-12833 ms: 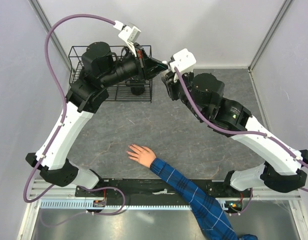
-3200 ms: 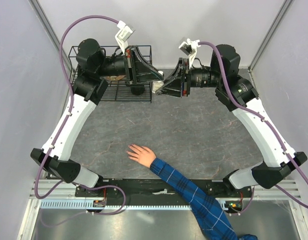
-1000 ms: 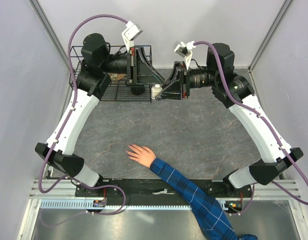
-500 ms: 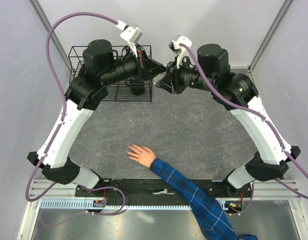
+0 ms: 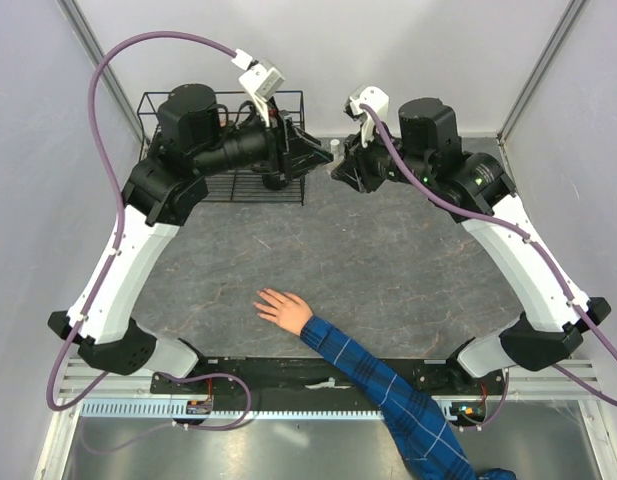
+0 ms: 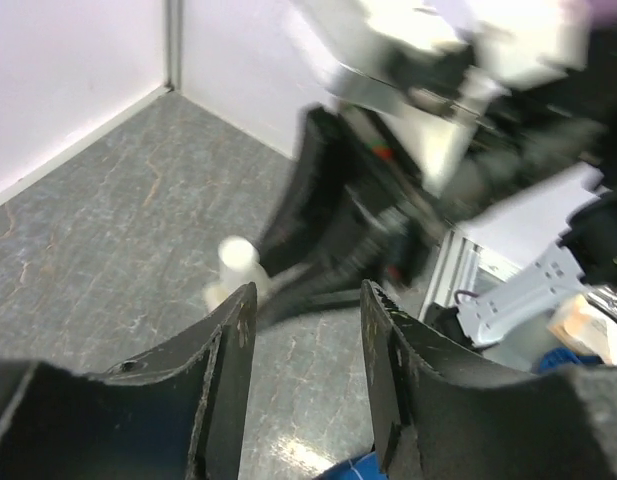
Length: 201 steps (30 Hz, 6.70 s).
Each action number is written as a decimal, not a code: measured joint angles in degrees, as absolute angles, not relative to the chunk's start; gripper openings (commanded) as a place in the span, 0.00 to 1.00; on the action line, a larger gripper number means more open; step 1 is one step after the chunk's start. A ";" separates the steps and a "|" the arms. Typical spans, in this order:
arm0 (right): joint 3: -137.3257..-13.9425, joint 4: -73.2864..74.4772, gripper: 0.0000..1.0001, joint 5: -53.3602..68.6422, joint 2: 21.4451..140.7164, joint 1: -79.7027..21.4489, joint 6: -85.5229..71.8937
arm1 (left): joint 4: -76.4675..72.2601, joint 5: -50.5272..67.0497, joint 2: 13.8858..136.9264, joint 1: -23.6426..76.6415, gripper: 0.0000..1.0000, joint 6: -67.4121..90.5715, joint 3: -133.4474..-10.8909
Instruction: Paint the nails
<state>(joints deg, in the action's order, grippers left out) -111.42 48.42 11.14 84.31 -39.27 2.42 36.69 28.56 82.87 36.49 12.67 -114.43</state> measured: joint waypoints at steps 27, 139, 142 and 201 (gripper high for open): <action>-111.48 48.97 0.00 30.41 86.72 -34.30 2.81 | 47.92 42.19 88.03 28.73 0.50 18.46 -124.07; -112.14 56.69 0.00 26.87 87.94 -41.54 10.96 | 72.71 40.56 97.58 30.46 0.36 10.81 -135.37; -112.33 56.73 0.00 26.85 87.99 -41.54 10.96 | 72.71 40.58 97.58 30.46 0.39 10.79 -135.31; -112.66 56.66 0.00 23.97 88.82 -41.78 10.81 | 72.29 34.33 96.05 28.77 0.02 11.20 -136.35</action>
